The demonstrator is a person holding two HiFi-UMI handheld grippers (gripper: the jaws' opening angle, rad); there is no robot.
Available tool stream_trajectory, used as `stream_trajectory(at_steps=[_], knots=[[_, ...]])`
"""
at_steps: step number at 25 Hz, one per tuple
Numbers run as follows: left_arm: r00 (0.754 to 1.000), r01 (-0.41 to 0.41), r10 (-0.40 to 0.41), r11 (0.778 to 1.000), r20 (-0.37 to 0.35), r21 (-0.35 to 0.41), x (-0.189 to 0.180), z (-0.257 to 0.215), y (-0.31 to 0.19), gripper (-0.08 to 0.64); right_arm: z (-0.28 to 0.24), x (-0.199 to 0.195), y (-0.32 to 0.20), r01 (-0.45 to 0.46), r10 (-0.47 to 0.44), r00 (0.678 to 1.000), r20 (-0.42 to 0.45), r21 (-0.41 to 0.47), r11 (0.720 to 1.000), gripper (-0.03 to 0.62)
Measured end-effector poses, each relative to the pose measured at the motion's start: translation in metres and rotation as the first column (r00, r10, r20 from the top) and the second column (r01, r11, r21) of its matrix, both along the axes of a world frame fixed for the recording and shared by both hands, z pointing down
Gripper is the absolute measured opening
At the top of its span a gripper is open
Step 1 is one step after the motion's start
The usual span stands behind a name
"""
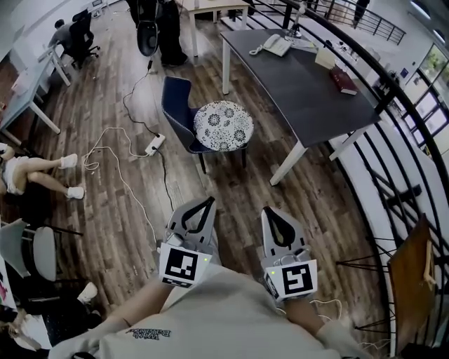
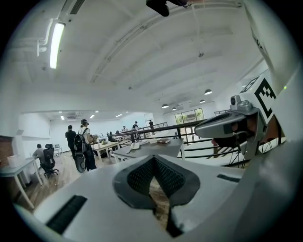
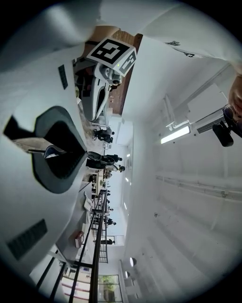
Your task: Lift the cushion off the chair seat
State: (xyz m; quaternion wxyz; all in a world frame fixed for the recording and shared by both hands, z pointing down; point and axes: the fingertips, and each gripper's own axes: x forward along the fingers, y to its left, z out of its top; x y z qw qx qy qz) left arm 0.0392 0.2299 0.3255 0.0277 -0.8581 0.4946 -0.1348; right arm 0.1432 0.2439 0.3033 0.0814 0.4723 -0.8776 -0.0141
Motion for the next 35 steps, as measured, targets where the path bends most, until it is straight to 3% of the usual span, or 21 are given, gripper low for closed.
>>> stream_trajectory(at_steps=[10,25,31,35], knots=[[0.999,0.022,-0.024,0.997,-0.031,-0.07,-0.044,0.02,-0.121,0.005,0.012,-0.044,-0.124,0.015,-0.017,0.999,-0.045,-0.043,0.999,0.003],[0.999,0.01,-0.013,0.995,-0.037,-0.103,-0.111,0.019,-0.305,0.005,0.008,-0.108,-0.311,0.0,-0.004,0.997,-0.072,-0.065,0.998,0.003],[1.0,-0.001,-0.002,0.996,-0.027,-0.09,-0.133,0.013,-0.359,0.005,-0.003,-0.124,-0.367,-0.028,0.026,0.998,-0.054,-0.037,0.999,0.003],[1.0,0.001,-0.002,0.997,-0.016,-0.075,-0.142,0.009,-0.376,0.005,-0.022,-0.137,-0.381,0.02,-0.021,1.0,0.007,0.035,0.999,0.003]])
